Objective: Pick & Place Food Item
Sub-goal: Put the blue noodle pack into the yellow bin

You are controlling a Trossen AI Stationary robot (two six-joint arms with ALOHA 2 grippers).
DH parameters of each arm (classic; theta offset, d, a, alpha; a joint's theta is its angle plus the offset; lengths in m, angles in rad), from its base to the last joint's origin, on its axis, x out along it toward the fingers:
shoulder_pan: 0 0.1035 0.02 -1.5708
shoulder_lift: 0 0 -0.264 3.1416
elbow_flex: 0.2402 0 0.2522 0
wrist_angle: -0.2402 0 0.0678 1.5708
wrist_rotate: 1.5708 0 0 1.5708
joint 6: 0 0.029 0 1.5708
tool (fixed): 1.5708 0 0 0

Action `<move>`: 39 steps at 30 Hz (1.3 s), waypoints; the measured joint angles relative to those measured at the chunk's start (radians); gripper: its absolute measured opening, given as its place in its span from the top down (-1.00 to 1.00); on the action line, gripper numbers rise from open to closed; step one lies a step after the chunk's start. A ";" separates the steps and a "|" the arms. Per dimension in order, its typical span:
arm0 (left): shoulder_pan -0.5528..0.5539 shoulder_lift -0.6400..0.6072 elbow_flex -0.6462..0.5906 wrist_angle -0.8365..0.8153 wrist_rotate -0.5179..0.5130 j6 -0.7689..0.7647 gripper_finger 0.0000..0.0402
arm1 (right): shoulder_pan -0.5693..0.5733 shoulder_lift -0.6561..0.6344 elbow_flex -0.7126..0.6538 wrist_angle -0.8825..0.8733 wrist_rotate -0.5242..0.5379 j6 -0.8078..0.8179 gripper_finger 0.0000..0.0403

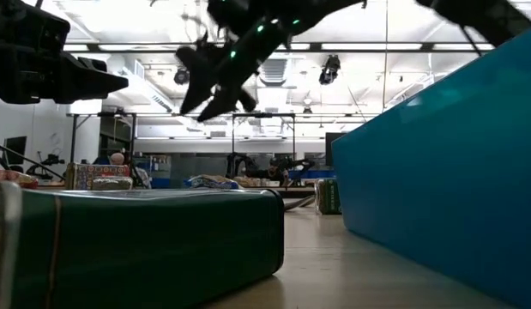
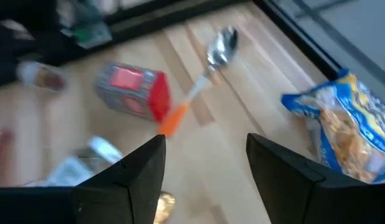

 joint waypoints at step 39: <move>0.000 0.000 0.000 0.000 0.000 0.000 1.00 | 0.261 -1.172 -1.646 1.204 0.298 -0.255 -0.10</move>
